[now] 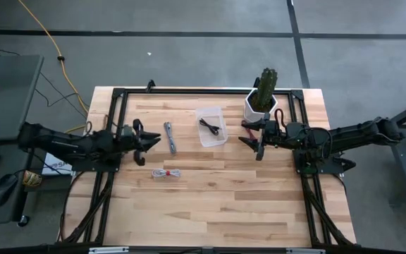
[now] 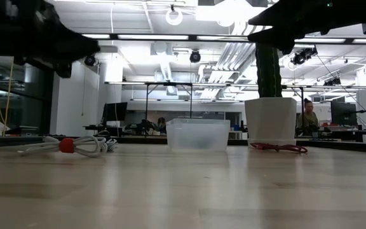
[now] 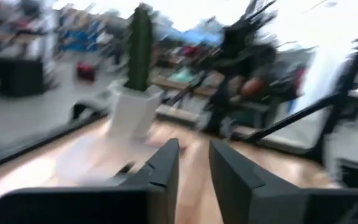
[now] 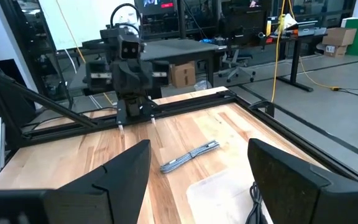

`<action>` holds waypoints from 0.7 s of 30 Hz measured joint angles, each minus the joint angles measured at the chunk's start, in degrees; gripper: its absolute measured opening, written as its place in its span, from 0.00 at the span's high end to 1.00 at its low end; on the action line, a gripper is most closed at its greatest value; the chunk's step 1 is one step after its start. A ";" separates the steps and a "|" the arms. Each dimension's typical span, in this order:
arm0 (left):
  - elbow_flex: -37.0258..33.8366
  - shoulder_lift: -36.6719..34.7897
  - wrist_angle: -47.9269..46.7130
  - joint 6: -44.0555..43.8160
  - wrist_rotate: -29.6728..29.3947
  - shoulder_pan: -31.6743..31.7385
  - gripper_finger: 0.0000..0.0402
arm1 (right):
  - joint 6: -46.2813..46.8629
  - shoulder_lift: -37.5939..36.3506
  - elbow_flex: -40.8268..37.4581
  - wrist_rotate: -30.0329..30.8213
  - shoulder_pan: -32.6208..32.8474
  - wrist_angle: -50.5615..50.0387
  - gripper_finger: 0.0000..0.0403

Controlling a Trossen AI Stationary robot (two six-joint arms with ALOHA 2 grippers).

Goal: Pick and place USB-C Cables
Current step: Put the black white charger cable into the transparent bin

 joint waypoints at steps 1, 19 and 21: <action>0.84 2.49 0.03 -1.30 -1.66 0.09 0.78 | 0.01 0.00 0.00 -0.03 0.00 -0.01 0.35; 24.99 38.47 -45.65 -40.94 -22.52 4.19 0.68 | 0.87 0.02 0.00 -0.13 0.00 -1.42 0.35; 25.02 41.03 -43.28 -41.09 -22.05 4.37 0.68 | 0.87 0.02 0.00 -0.13 0.00 -1.43 0.35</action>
